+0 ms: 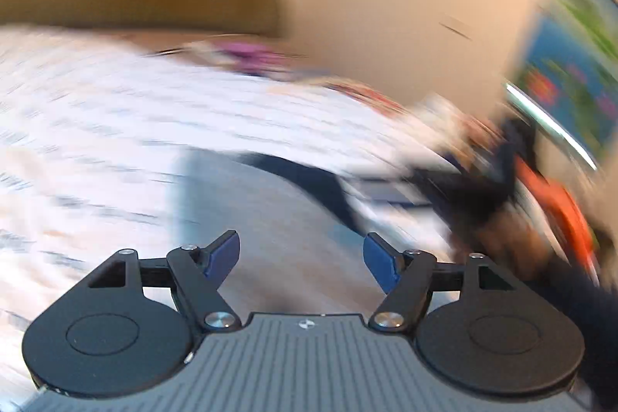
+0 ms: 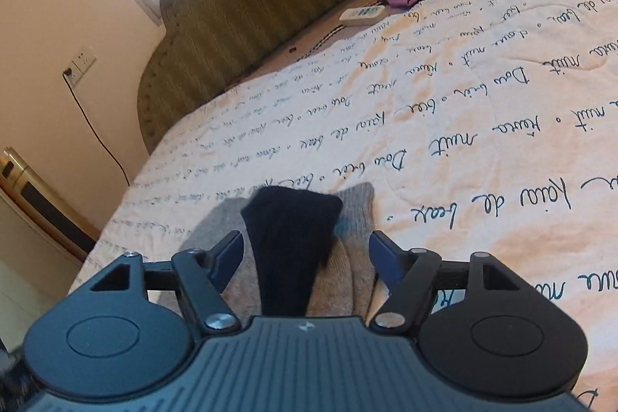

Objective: Fold small clothes
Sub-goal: 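Fold the sweater over with both grippers and lay it down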

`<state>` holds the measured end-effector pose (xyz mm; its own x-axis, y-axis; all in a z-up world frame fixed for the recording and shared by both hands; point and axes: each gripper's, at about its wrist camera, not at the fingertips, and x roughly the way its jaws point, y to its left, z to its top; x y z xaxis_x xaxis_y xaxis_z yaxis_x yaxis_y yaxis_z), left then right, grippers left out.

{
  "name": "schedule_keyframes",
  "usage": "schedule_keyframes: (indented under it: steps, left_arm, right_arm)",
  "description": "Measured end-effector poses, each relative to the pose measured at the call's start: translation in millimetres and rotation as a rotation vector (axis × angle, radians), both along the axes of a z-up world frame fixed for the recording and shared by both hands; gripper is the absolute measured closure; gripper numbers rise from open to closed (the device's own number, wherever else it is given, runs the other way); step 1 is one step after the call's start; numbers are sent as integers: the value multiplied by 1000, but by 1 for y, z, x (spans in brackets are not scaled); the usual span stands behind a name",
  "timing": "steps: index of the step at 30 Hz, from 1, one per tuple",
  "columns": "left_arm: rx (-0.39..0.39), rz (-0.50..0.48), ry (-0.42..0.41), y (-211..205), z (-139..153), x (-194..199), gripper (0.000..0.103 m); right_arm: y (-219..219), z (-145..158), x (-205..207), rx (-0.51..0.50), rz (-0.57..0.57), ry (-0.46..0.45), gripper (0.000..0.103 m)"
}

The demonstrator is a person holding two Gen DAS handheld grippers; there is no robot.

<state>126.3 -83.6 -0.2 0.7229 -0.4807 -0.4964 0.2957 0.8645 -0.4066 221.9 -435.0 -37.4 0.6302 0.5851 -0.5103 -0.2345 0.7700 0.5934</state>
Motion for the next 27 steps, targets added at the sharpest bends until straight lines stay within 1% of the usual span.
schedule_keyframes:
  steps: [1, 3, 5, 8, 12, 13, 15, 16, 17, 18, 19, 20, 22, 24, 27]
  left_arm:
    - [-45, 56, 54, 13, -4, 19, 34]
    - [-128, 96, 159, 30, -17, 57, 34]
    - [-153, 107, 212, 37, -27, 85, 35]
    - [-174, 102, 286, 35, -43, 115, 35]
    - [-205, -12, 378, 13, -65, 143, 35]
    - [-208, -27, 383, 9, -71, 146, 34]
    - [-192, -23, 362, 2, -74, 148, 34]
    - [-190, -18, 360, 0, -76, 150, 38]
    - [-180, -11, 357, -1, -76, 151, 54]
    - [-168, -14, 353, -2, -76, 152, 58]
    - [-150, -16, 344, -2, -75, 151, 61]
    - [-132, -18, 330, -2, -72, 149, 64]
    - [-116, -19, 310, -1, -65, 143, 67]
    - [-135, -19, 313, 6, -58, 137, 69]
    - [-157, -24, 304, 23, -43, 127, 71]
  right_arm:
    - [2, -6, 4, -1, -4, 24, 31]
    - [4, -17, 13, 8, -5, 66, 31]
    - [6, -24, 20, -5, -18, 90, 31]
    - [4, -28, 27, 19, -32, 96, 31]
    - [10, -36, 34, 29, -4, 122, 27]
    - [11, -35, 35, 41, 8, 121, 27]
    - [13, -36, 35, 61, 27, 118, 27]
    - [15, -36, 36, 59, 33, 114, 27]
    - [18, -36, 35, 39, 40, 102, 34]
    - [21, -35, 34, 16, 50, 89, 62]
    - [23, -34, 34, 16, 70, 89, 74]
    - [25, -34, 33, 33, 84, 92, 76]
    - [32, -24, 28, -4, 100, 52, 78]
    - [37, -14, 21, -7, 110, 26, 78]
    - [45, 7, 9, 30, 126, -11, 78]
